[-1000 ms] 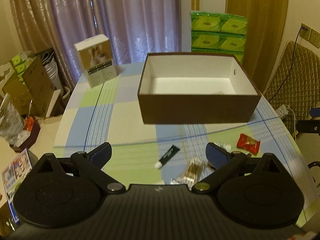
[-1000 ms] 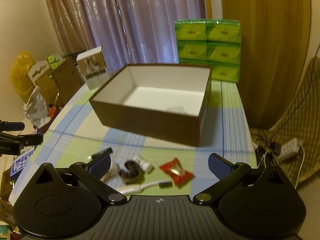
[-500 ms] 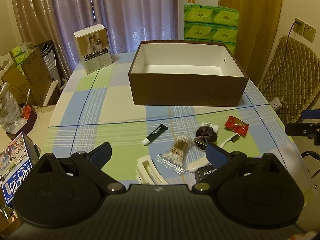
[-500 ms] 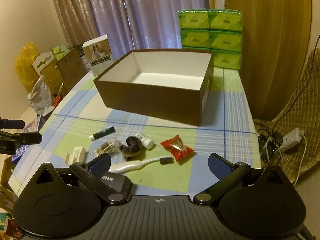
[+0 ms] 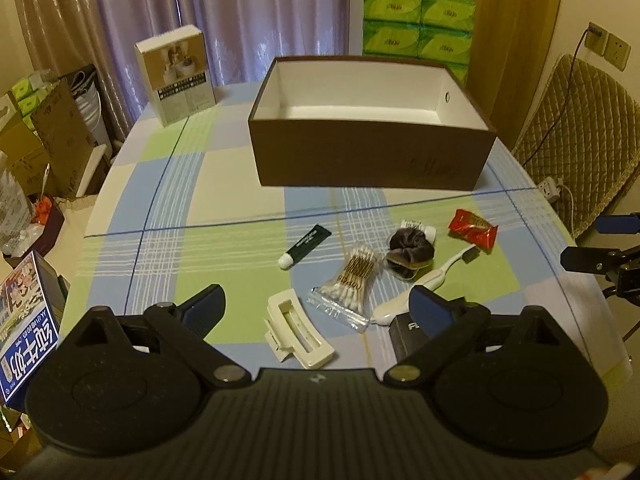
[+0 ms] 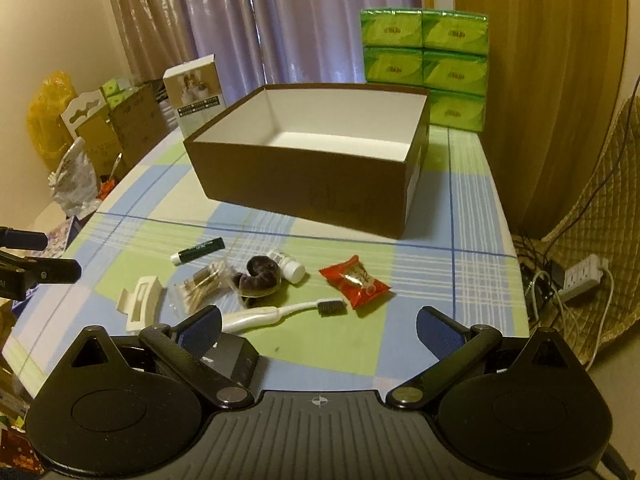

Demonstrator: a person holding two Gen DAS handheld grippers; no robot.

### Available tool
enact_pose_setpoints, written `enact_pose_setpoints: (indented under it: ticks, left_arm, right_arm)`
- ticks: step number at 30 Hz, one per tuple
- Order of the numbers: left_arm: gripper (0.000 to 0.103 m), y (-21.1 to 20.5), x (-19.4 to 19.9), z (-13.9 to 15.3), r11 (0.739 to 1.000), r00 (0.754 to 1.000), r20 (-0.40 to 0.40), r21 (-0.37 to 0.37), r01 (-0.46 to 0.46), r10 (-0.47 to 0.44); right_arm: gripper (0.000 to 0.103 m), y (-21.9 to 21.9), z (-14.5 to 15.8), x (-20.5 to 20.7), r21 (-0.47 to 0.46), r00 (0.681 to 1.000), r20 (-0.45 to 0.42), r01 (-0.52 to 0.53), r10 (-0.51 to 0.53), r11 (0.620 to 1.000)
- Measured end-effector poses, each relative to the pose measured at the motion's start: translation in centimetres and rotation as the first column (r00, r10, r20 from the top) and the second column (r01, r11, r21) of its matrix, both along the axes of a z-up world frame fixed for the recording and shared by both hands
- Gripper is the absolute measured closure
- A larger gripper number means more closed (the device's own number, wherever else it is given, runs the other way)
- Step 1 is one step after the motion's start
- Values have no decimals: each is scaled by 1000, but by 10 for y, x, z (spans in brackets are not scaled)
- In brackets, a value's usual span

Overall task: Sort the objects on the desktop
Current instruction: 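Grasp the green lip gel with the left tool while the right tool grasps the red candy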

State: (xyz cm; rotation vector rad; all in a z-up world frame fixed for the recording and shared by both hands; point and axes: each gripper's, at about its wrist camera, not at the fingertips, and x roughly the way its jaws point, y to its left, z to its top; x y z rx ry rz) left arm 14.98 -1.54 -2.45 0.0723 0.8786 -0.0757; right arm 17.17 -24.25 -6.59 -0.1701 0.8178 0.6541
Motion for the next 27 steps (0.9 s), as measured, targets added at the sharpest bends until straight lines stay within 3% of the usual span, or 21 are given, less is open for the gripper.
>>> enact_pose_setpoints:
  ticks: [22,27]
  left_arm:
    - [8,23,52,-25,997,996,-59,-27,70,-71]
    - [10,30,69,-36,996,993,-71,-26,89,-91]
  right_arm:
    - [3,31,-21,29,-60,999,-41,25,-27,998]
    - [22,33,-32,46,-70,999,-43,9,-12,998]
